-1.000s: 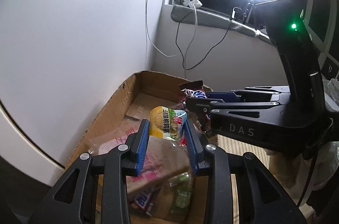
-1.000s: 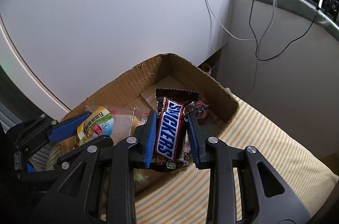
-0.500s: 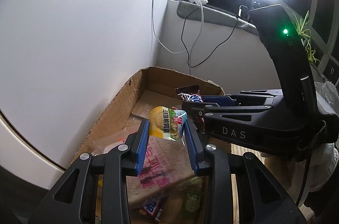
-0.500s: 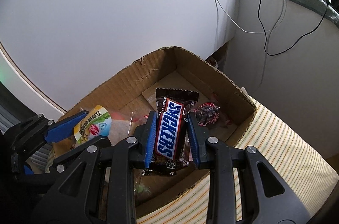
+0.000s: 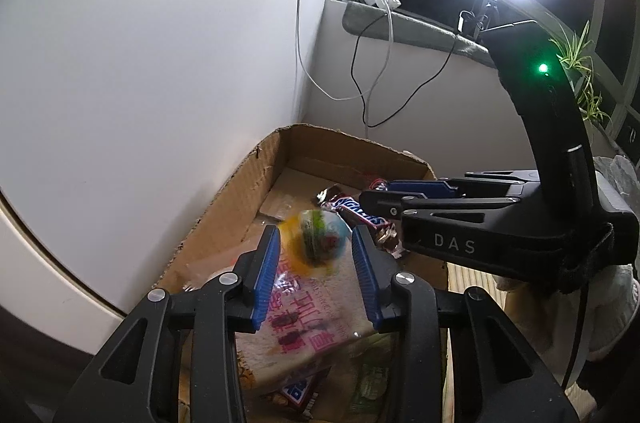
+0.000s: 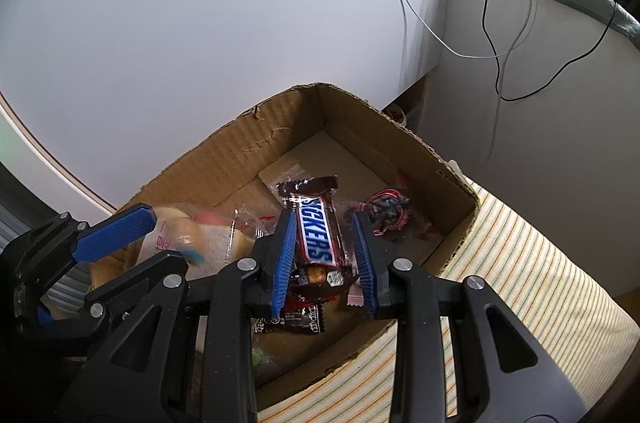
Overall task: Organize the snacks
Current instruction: 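Open both tools to drop the Snickers bar and jelly cup into the box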
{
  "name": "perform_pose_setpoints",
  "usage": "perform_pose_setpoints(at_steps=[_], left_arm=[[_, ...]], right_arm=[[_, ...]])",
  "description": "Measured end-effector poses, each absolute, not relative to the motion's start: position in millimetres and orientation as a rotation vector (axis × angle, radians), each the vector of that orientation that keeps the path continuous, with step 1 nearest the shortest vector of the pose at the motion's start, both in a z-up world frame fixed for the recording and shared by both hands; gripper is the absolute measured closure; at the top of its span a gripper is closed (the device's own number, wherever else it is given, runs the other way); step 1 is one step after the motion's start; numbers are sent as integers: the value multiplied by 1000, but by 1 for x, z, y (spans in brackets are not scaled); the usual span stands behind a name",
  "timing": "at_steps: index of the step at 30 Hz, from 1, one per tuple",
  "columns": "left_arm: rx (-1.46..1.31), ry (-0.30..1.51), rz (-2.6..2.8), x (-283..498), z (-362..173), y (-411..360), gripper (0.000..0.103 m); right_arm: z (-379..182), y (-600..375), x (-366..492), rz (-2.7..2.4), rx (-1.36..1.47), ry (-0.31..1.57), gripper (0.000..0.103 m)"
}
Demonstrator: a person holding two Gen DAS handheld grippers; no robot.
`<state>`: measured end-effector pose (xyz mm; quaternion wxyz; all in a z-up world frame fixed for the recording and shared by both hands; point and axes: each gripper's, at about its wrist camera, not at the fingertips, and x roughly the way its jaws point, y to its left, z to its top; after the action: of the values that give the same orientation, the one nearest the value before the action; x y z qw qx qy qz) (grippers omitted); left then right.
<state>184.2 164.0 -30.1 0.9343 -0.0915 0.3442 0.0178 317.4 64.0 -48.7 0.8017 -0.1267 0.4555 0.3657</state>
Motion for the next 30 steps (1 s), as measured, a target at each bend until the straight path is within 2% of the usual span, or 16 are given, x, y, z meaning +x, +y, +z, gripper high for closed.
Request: perform_pose_setpoints(at_steps=[3,5,7,9,11,14,26,30], left_arm=[[-184,700,38,183,-29,164,66],[-178,698,40,182,-29,163,65],[-180,697,44,181,-28,164,59],[-182,694,47,179,-27,165,58],[-183,692,50,177,-26,165,58],[-182,687,58,173,-24,165,51],[-175,672,69,159,-17,161,49],[-172,669,77,153,-16,162,49]], right_arm=[[-45,61,315,774,-270,957,49],[-42,60,314,771,-268,952,49],[-39,58,313,763,-267,947,46],[-37,55,311,751,-270,934,34],[-34,52,310,747,-268,920,30],[-30,49,306,738,-273,905,23],[-18,41,287,723,-294,850,17],[-13,35,280,712,-288,825,10]])
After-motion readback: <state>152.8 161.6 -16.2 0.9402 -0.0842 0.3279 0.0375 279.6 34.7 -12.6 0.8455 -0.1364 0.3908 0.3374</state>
